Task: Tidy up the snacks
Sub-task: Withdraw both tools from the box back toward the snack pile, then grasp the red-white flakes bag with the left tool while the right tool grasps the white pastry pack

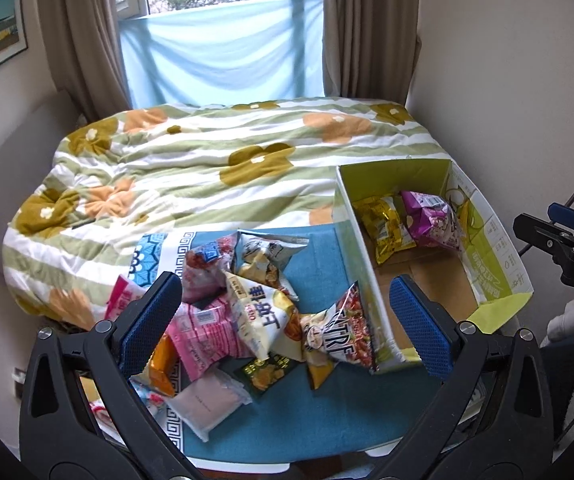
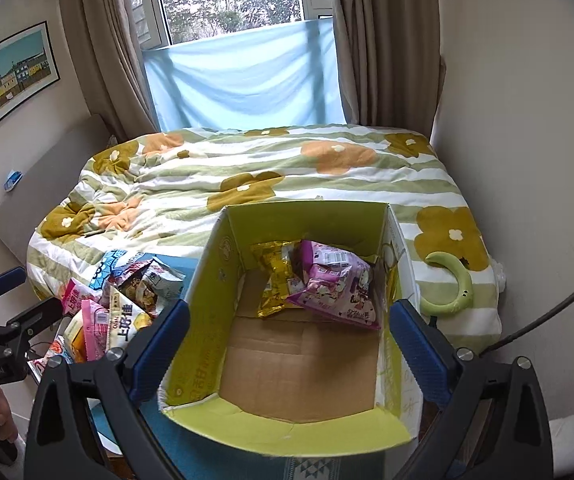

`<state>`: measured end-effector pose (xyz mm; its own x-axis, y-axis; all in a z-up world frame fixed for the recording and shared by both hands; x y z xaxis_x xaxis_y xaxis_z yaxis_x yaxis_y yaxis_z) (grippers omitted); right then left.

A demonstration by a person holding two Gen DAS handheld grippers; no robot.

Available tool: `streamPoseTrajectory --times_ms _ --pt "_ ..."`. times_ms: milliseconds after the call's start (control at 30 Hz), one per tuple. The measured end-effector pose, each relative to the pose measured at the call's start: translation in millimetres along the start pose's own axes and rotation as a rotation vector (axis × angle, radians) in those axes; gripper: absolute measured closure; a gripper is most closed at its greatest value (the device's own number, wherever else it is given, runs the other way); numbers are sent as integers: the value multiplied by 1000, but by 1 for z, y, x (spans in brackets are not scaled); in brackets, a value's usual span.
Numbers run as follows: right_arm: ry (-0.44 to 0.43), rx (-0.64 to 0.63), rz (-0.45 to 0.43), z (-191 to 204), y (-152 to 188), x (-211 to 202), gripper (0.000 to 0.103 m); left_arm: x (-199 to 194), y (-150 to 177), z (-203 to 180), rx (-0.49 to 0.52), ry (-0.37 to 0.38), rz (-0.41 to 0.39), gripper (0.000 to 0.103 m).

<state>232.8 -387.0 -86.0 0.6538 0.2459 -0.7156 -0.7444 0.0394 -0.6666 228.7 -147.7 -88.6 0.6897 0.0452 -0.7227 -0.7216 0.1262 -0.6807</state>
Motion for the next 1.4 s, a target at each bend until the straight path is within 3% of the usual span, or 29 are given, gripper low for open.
streamPoseTrajectory --times_ms 367,700,933,1400 --pt "23 89 -48 92 56 -24 4 -33 56 99 28 21 -11 0" --pt "4 104 -15 169 103 -12 4 -29 111 176 21 12 45 0" --pt "-52 3 55 217 133 33 4 15 157 202 -6 23 141 0" --pt "-253 -359 265 284 209 161 4 109 227 201 98 -86 256 0"
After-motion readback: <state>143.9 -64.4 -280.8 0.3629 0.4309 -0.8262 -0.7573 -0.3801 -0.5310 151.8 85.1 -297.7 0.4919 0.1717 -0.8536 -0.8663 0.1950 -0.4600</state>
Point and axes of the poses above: each gripper's, at about its wrist camera, not at the fingertips, and x roughly the way its jaws point, z to its left, y to its underside, the point moved 8 cm from there along x, roughly the way its jaws point, and after that the axes turned 7 degrees about -y, right-handed, at the moved point
